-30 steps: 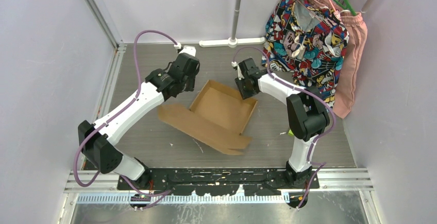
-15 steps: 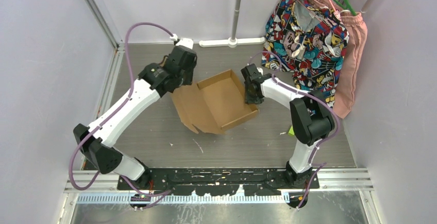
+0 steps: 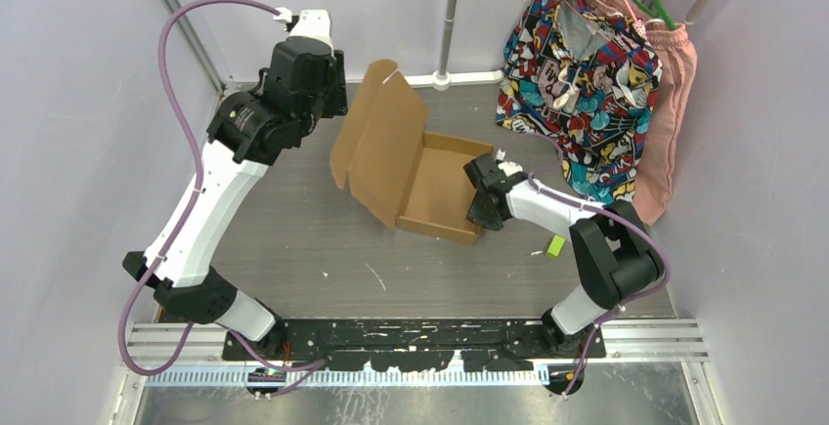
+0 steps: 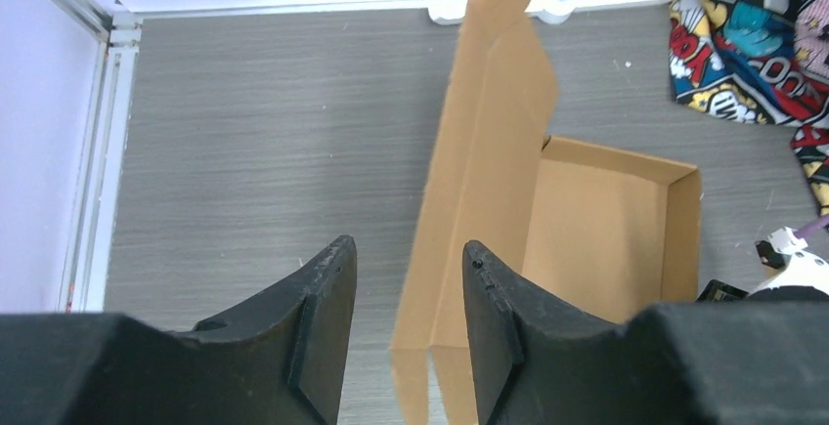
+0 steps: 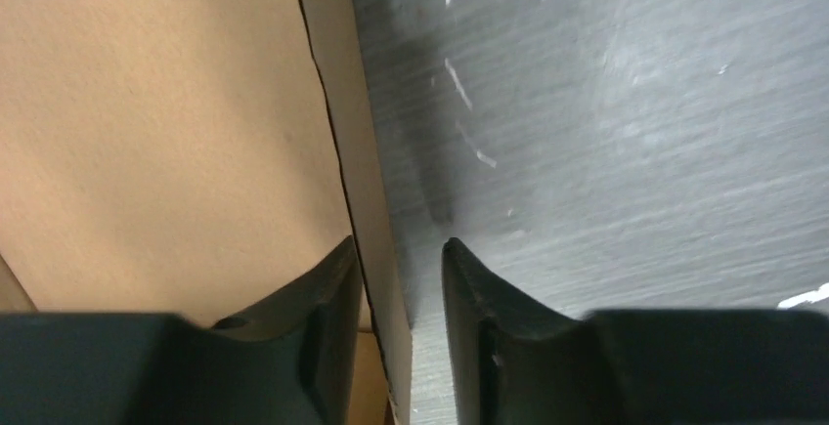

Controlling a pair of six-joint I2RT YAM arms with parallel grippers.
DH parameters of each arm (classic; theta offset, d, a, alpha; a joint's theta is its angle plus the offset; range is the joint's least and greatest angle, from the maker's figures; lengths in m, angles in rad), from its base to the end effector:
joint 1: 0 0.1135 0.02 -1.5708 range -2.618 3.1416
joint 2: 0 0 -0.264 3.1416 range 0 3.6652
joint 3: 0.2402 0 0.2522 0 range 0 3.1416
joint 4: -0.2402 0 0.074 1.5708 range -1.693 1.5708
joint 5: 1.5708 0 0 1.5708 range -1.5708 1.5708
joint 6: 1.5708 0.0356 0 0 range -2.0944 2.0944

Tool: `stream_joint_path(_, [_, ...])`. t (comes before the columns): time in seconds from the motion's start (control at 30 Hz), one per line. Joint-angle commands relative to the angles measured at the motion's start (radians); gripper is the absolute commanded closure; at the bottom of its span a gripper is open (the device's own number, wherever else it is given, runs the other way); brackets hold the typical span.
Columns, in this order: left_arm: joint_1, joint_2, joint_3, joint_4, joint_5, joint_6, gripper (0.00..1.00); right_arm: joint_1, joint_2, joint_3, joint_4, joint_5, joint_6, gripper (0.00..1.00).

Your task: Fold the paper box

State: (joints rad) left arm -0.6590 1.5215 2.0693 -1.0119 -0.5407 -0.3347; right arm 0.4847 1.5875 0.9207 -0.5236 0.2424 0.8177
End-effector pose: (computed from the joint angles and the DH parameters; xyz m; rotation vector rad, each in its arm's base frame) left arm 0.2313 -0.1559 0.5092 -0.0145 1.9659 -0.0985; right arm 0.2644 0.1296 0.1723 0.5088 2.6464 0.0534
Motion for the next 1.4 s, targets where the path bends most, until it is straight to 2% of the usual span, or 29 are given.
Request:
stream_joint_path(0.0, [0.002, -0.030, -0.054, -0.022, 0.011, -0.020, 0.55, 0.051, -0.083, -0.060, 0.104, 0.011, 0.166, 0.53])
stream_joint_path(0.1, [0.002, -0.053, -0.100, -0.018, 0.007, -0.027, 0.55, 0.052, -0.148, -0.083, 0.106, 0.015, 0.162, 0.30])
stream_joint_path(0.2, [0.001, -0.078, -0.146, -0.010, -0.003, -0.030, 0.55, 0.048, -0.217, -0.044, 0.053, 0.062, 0.049, 0.12])
stream_joint_path(0.27, [0.002, -0.095, -0.174, -0.006, -0.009, -0.034, 0.55, 0.033, -0.263, 0.005, 0.054, 0.065, -0.119, 0.09])
stream_joint_path(0.37, [0.002, -0.129, -0.218, -0.003, -0.015, -0.043, 0.55, -0.001, -0.278, 0.067, 0.156, 0.007, -0.512, 0.10])
stream_joint_path(0.47, [0.002, -0.154, -0.242, -0.012, 0.001, -0.052, 0.55, -0.043, -0.178, 0.164, 0.229, -0.088, -0.806, 0.12])
stream_joint_path(0.6, [0.002, -0.176, -0.265, -0.030, 0.005, -0.057, 0.55, -0.058, 0.025, 0.323, 0.220, -0.070, -1.080, 0.10])
stream_joint_path(0.8, [0.003, -0.177, -0.310, -0.021, 0.049, -0.066, 0.54, -0.101, 0.235, 0.534, 0.227, -0.204, -1.186, 0.10])
stream_joint_path(0.9, [0.003, -0.178, -0.326, -0.018, 0.076, -0.069, 0.52, -0.109, 0.310, 0.583, 0.263, -0.229, -1.261, 0.09])
stream_joint_path(0.97, [0.003, -0.191, -0.343, -0.009, 0.079, -0.062, 0.52, -0.120, 0.343, 0.616, 0.257, -0.314, -1.292, 0.08])
stream_joint_path(1.2, [0.034, -0.171, -0.334, -0.015, 0.087, -0.032, 0.51, -0.133, 0.453, 0.713, 0.207, -0.447, -1.289, 0.08])
stream_joint_path(1.37, [0.044, -0.158, -0.330, -0.011, 0.099, -0.029, 0.51, -0.132, 0.505, 0.712, 0.215, -0.469, -1.278, 0.12])
